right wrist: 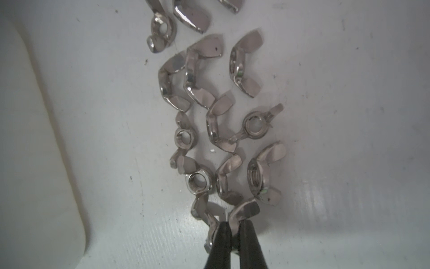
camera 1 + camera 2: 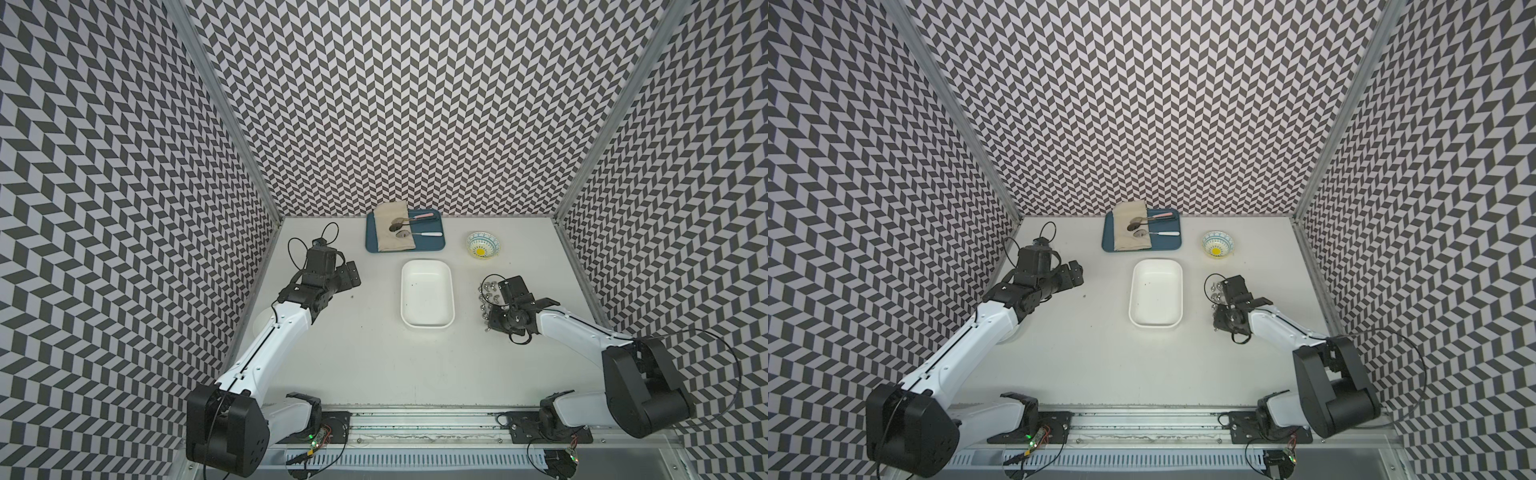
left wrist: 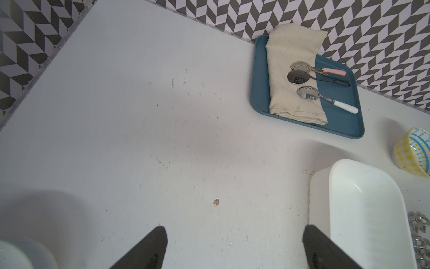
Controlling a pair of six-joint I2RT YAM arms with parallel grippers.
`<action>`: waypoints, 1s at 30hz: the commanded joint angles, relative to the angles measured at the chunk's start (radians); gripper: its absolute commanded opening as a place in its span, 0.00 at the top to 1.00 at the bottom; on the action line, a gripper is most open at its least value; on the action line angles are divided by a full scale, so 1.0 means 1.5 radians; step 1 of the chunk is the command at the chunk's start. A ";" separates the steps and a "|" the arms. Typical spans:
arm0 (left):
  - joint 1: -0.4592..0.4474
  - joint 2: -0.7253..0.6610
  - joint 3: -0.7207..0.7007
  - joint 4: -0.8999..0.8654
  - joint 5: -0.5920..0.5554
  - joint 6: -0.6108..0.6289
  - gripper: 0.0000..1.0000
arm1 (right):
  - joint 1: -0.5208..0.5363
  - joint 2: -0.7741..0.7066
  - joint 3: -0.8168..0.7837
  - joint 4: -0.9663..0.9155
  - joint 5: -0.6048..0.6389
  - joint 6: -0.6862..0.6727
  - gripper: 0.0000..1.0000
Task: Take out the wing nut from the storage box
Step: Place the wing nut at the center of the board.
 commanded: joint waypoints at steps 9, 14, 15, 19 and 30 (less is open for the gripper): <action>-0.002 -0.004 0.017 0.006 -0.001 0.002 0.05 | -0.003 0.006 -0.009 0.022 -0.018 -0.003 0.85; -0.002 -0.002 0.019 0.007 0.000 0.002 0.05 | -0.003 -0.005 0.004 0.006 -0.013 -0.002 0.76; -0.002 -0.002 0.020 0.007 0.001 0.002 0.05 | -0.003 -0.011 0.010 0.001 -0.011 -0.001 0.75; -0.002 -0.002 0.024 0.006 -0.003 0.003 0.05 | -0.003 -0.037 0.055 -0.032 -0.002 -0.006 0.63; 0.001 0.001 0.048 0.001 -0.032 0.004 0.05 | -0.014 -0.040 0.235 -0.086 0.098 -0.048 0.00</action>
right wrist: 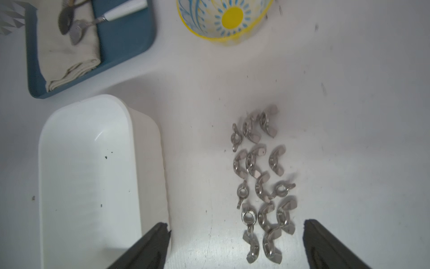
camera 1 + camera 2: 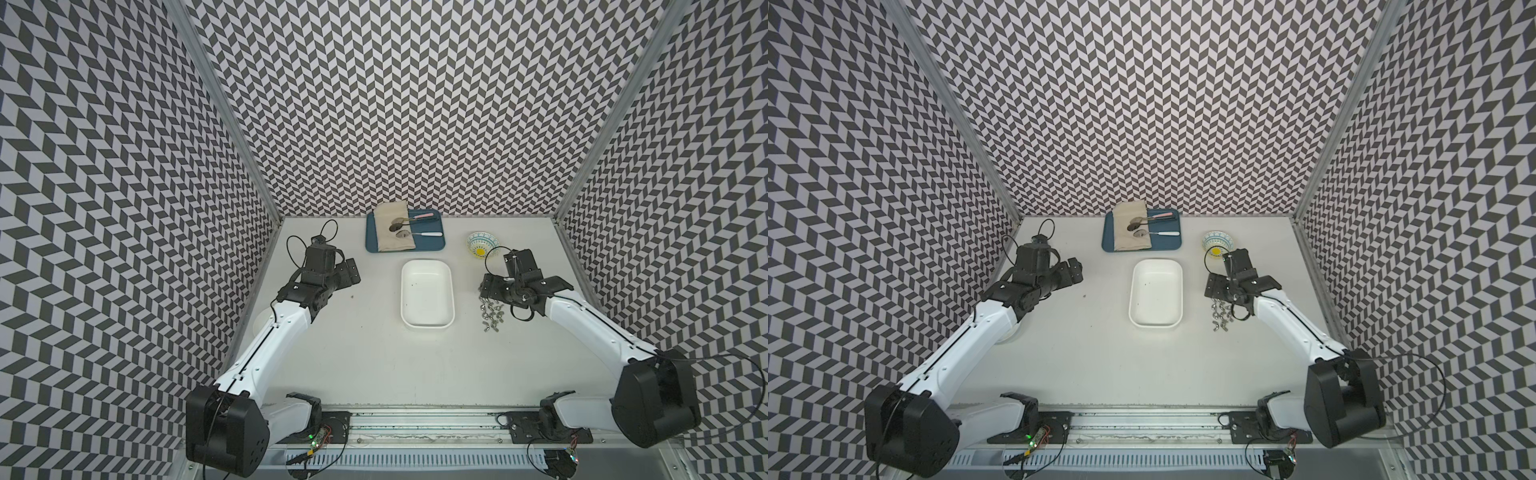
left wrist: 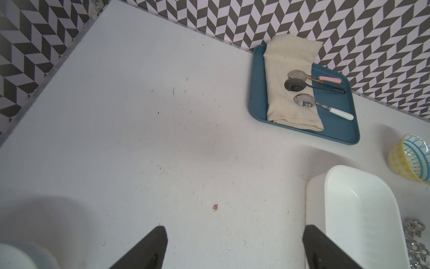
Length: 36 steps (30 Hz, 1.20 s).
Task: Take out the wing nut from the storage box
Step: Place the wing nut at the center of the board, then reset both arms
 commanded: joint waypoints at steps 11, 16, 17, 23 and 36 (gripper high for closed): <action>0.027 0.029 -0.019 0.115 -0.204 0.026 0.01 | -0.104 0.016 0.006 0.329 0.197 -0.077 0.00; 0.036 0.044 -0.105 0.247 -0.388 0.091 0.01 | -0.154 -0.004 -0.136 0.548 0.282 -0.170 0.00; 0.040 0.051 -0.123 0.274 -0.415 0.103 0.01 | -0.171 0.003 -0.151 0.559 0.274 -0.162 0.00; 0.053 0.052 -0.250 0.487 -0.341 0.186 0.01 | -0.196 0.043 -0.285 0.747 0.240 -0.176 0.00; 0.136 0.129 -0.418 0.883 -0.164 0.194 0.01 | -0.162 0.143 -0.547 1.353 0.090 -0.283 0.00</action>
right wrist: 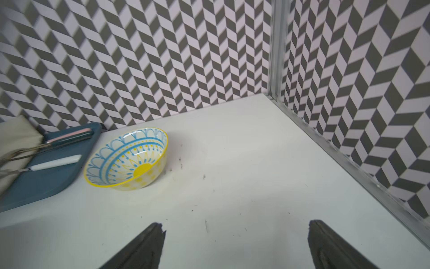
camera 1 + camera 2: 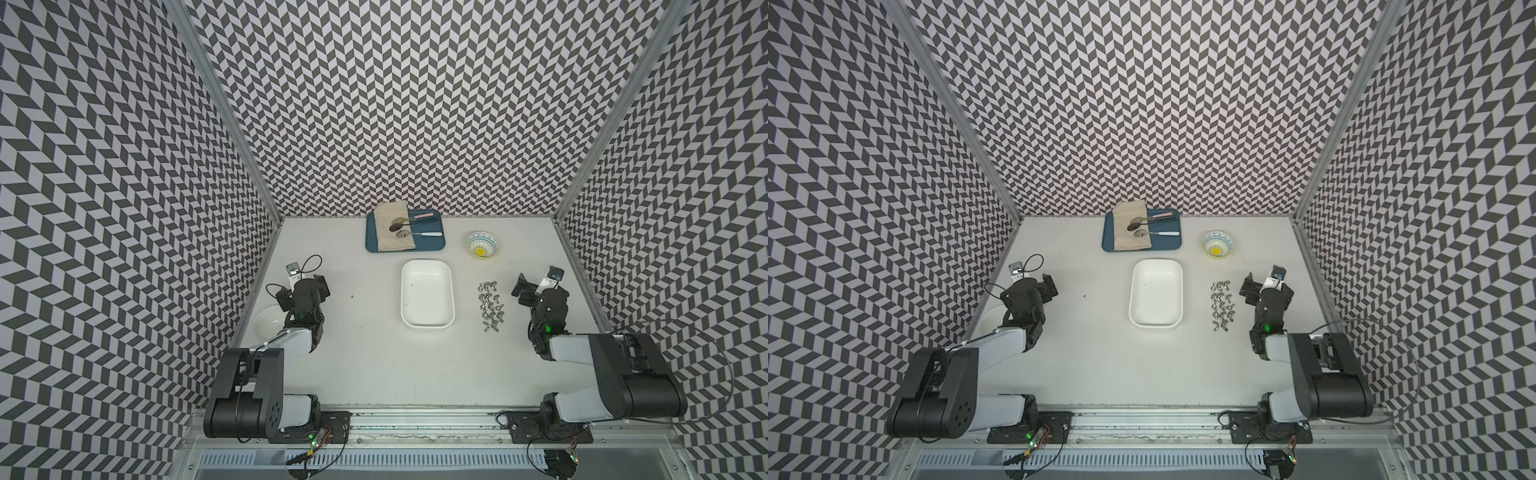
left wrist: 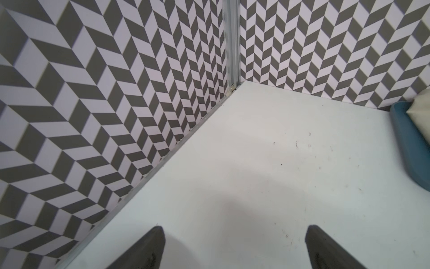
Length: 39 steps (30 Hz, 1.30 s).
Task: Take out the wing nut from the storage box
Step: Reset both arms
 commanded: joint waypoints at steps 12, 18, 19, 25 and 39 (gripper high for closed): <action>-0.008 0.116 -0.093 0.417 0.192 0.085 0.01 | 0.017 0.027 -0.018 0.156 0.000 -0.037 0.00; -0.008 0.112 -0.093 0.411 0.190 0.085 0.01 | 0.022 0.035 -0.020 0.174 0.006 -0.042 0.00; -0.009 0.113 -0.093 0.414 0.189 0.085 0.01 | 0.022 0.037 -0.022 0.182 0.006 -0.044 0.00; -0.009 0.118 -0.086 0.404 0.193 0.086 0.01 | 0.022 0.040 -0.023 0.188 0.008 -0.044 0.00; 0.006 0.104 -0.115 0.446 0.421 0.172 0.01 | 0.023 0.040 -0.024 0.188 0.008 -0.044 0.00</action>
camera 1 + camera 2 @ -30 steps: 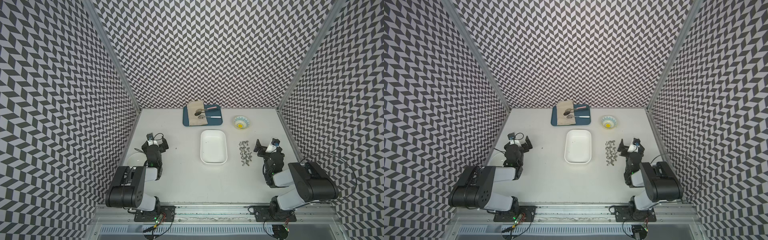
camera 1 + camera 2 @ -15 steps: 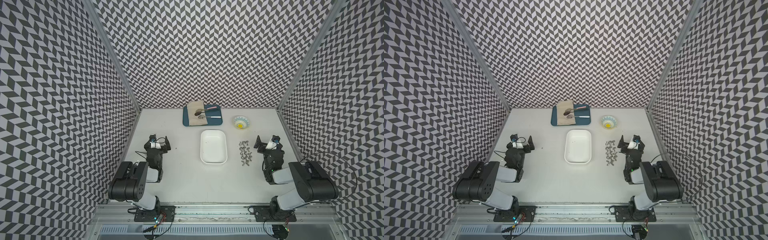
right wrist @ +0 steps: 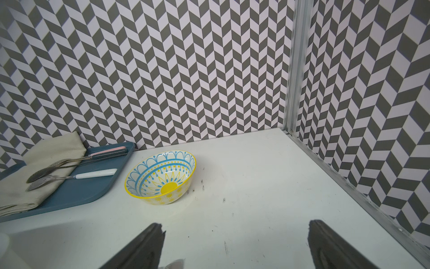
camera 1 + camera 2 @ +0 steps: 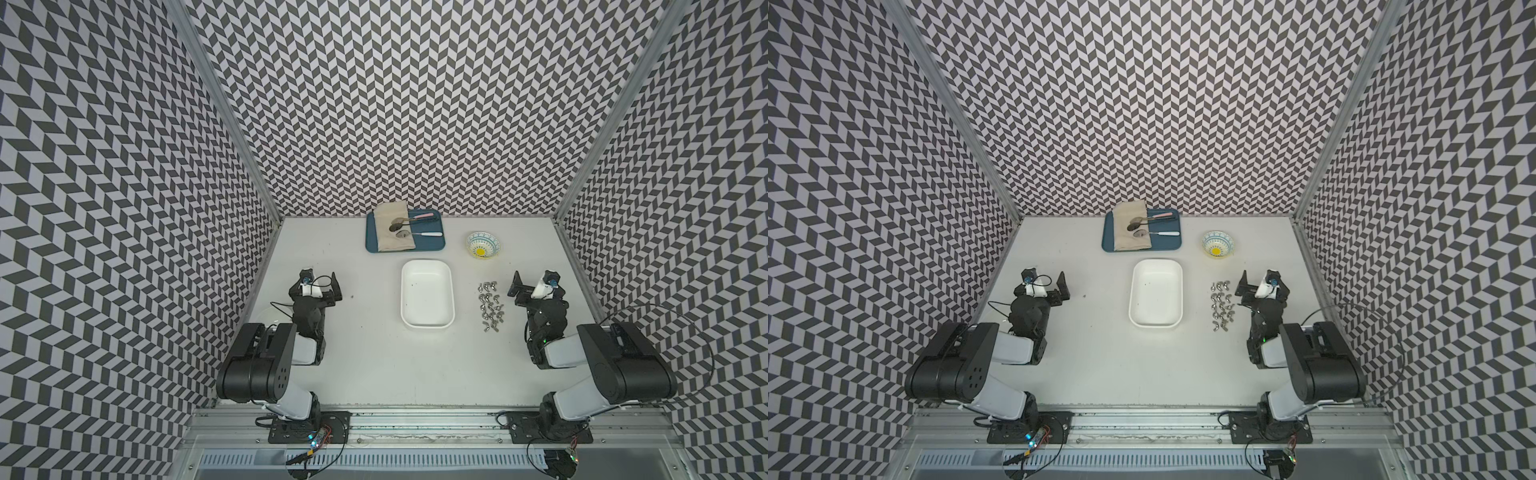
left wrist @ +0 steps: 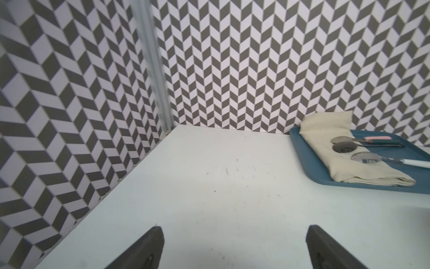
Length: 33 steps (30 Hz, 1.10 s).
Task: Take out the wing nut from the storage box
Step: Reset both arms
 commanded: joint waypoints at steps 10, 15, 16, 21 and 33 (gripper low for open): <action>0.022 -0.028 0.004 -0.001 0.167 0.041 0.00 | 0.005 0.003 -0.001 0.040 0.010 -0.004 0.00; 0.018 -0.011 0.008 0.006 0.167 0.046 0.00 | 0.005 0.003 -0.001 0.041 0.010 -0.004 0.00; 0.020 -0.013 0.002 0.012 0.177 0.047 0.00 | 0.004 0.003 -0.001 0.041 0.010 -0.004 0.00; 0.020 -0.004 0.016 -0.008 0.119 0.020 0.00 | 0.005 0.004 -0.001 0.042 0.011 -0.004 0.00; 0.017 0.003 0.022 -0.010 0.118 0.022 0.00 | 0.005 0.004 -0.001 0.042 0.011 -0.004 0.00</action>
